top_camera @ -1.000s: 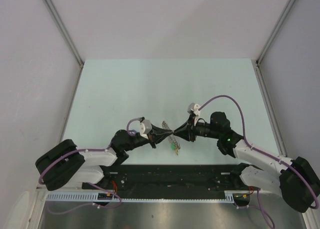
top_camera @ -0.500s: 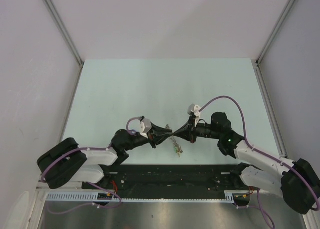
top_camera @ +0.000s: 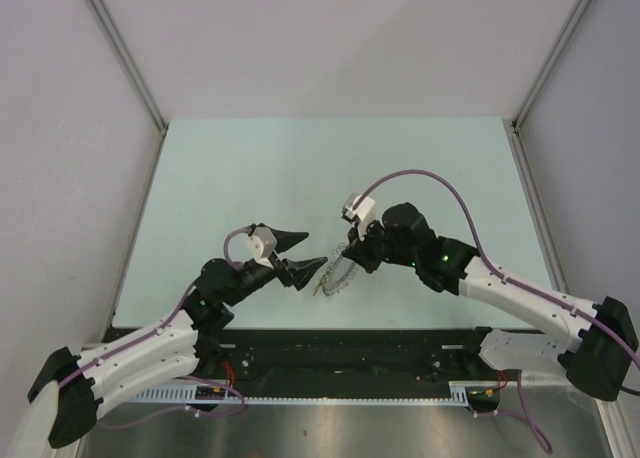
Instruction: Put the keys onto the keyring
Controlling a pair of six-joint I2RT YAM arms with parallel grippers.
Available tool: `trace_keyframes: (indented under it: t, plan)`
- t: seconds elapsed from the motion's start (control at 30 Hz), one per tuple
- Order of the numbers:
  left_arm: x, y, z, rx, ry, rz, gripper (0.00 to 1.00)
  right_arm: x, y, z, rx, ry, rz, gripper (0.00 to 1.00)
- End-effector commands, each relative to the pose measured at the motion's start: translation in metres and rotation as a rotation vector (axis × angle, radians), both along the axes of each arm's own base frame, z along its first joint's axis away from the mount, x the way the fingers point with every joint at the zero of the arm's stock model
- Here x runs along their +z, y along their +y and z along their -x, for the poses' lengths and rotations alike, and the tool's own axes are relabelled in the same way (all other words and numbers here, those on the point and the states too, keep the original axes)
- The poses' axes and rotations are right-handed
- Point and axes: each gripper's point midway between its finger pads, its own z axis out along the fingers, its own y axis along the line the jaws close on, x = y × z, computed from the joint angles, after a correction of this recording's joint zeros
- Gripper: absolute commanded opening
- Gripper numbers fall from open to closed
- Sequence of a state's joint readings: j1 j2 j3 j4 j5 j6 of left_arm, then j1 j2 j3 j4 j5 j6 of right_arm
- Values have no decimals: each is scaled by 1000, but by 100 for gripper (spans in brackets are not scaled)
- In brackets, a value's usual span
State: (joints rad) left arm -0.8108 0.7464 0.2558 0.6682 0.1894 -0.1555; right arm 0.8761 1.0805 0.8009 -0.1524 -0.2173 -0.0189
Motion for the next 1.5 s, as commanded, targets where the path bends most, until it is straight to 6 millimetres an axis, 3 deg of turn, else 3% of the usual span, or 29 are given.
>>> trace_keyframes:
  t: [0.0,0.07,0.43,0.73,0.9,1.07,1.23,1.47]
  plan:
    - [-33,14,-9,85,73,-120,77,-16,-26,-18,-122,-22,288,0]
    - [-41,14,-6,71,67,-136,76,-31,-29,-13,-103,-10,391,0]
    - [-63,-7,17,-129,-32,-199,68,-33,-35,-5,29,-68,506,0]
    - [-47,-28,27,-263,-127,-179,63,-29,-13,16,187,-43,417,0]
    - [-44,-41,37,-359,-177,-167,54,-19,-7,26,251,-50,365,0]
    - [-47,-53,37,-419,-165,-171,38,-20,-6,30,267,-45,362,0]
    - [-46,-59,31,-423,-175,-180,37,-18,-6,32,274,-50,353,0]
    - [-60,-64,25,-426,-154,-218,35,-13,-5,35,285,-60,331,0]
